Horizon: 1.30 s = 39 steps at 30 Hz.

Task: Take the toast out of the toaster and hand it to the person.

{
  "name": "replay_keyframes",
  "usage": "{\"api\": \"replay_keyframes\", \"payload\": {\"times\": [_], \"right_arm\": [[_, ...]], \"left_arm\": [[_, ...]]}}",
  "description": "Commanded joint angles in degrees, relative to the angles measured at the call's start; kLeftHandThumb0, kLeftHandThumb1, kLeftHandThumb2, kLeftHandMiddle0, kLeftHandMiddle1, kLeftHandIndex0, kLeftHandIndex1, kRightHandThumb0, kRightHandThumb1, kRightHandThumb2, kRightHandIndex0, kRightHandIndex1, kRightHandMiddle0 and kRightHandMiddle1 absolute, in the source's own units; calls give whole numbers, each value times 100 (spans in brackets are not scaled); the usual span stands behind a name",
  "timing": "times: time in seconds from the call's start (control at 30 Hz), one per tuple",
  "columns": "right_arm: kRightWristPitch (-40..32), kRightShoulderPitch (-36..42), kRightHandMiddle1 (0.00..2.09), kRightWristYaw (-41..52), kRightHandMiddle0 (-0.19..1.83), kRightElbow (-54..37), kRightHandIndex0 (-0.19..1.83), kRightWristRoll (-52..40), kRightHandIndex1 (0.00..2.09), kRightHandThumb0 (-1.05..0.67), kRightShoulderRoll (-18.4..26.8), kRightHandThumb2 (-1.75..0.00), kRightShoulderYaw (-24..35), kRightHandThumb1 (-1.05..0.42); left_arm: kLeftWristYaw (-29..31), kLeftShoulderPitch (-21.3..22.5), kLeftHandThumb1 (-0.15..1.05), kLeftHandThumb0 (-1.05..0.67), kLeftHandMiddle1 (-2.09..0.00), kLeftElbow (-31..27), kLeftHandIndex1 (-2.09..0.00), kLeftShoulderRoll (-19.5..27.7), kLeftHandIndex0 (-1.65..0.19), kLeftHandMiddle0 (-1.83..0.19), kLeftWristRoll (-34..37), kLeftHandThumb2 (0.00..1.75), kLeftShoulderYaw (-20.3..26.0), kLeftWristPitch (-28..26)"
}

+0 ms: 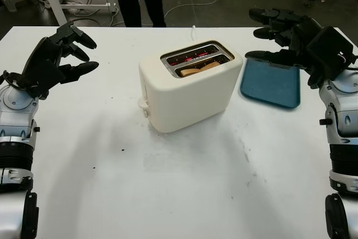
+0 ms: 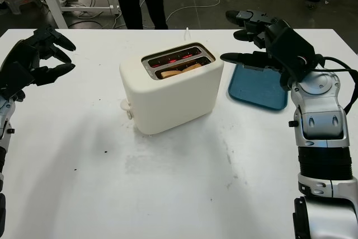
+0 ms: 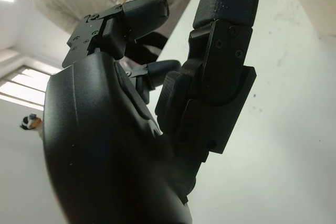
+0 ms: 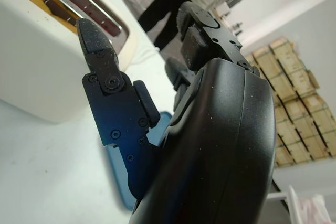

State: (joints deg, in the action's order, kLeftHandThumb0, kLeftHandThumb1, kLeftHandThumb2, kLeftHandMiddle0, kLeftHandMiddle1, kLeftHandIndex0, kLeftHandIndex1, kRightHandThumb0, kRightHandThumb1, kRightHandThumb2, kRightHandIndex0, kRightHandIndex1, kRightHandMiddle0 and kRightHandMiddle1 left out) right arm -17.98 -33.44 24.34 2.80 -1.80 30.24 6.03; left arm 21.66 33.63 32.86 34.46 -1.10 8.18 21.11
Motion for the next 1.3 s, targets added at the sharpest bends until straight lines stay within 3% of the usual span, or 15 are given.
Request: {"api": "replay_keyframes", "payload": {"times": [0.0,1.27], "right_arm": [[149,-108,3,25,48,37,9,-16,83,-45,25,0,-19,-73],[100,-107,3,12,48,38,8,-27,84,-47,-4,0,-6,-72]], "left_arm": [[-94,107,92,-105,-167,17,-160,15,-15,-19,-111,16,-61,59],[-85,53,92,-105,-165,-70,-157,-18,-15,-20,-49,14,-48,86]]}}
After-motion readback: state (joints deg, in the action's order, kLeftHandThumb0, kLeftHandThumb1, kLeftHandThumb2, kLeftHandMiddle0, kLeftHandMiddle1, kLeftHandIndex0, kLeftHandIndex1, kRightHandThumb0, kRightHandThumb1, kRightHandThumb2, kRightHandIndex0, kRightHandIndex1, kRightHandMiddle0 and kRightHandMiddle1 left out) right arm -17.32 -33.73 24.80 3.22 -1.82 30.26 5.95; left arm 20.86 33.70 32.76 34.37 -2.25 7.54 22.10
